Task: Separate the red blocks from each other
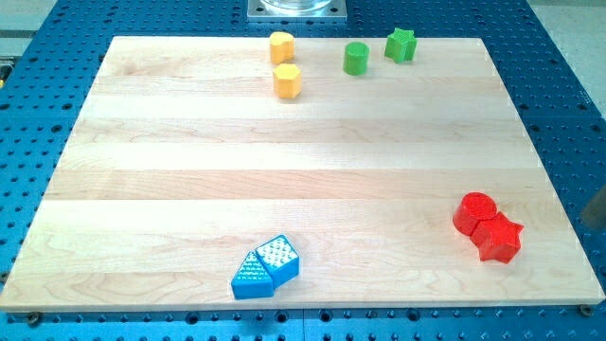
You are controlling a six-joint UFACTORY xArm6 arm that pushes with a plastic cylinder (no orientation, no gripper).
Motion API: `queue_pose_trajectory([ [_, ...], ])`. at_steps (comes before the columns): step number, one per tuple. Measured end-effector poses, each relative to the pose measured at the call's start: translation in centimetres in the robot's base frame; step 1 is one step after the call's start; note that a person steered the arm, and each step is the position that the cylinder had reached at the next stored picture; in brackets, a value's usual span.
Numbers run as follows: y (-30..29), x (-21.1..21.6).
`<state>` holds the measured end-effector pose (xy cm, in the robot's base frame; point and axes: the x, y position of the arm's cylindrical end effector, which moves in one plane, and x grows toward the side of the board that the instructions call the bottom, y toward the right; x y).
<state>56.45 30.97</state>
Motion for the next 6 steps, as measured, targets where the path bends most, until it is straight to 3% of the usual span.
queue_pose_trajectory([
  [1,-9.4,3.0],
  [2,-14.3,1.0],
  [6,-14.6,-12.7],
])
